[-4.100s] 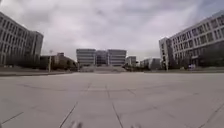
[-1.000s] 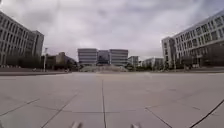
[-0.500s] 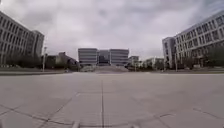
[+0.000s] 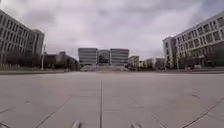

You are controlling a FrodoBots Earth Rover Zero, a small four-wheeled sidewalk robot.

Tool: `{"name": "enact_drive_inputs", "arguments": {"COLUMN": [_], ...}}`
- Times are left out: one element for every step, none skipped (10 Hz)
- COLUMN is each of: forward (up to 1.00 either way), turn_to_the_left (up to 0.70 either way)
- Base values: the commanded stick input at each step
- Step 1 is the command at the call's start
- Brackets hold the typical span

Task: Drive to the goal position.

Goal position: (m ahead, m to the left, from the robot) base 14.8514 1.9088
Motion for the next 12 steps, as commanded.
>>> {"name": "enact_drive_inputs", "arguments": {"forward": [0.70,0.70,0.70,0.70,0.70,0.70,0.70,0.70,0.70,0.70,0.70,0.70], "turn_to_the_left": [0.00,0.00,0.00,0.00,0.00,0.00,0.00,0.00,0.00,0.00,0.00,0.00]}}
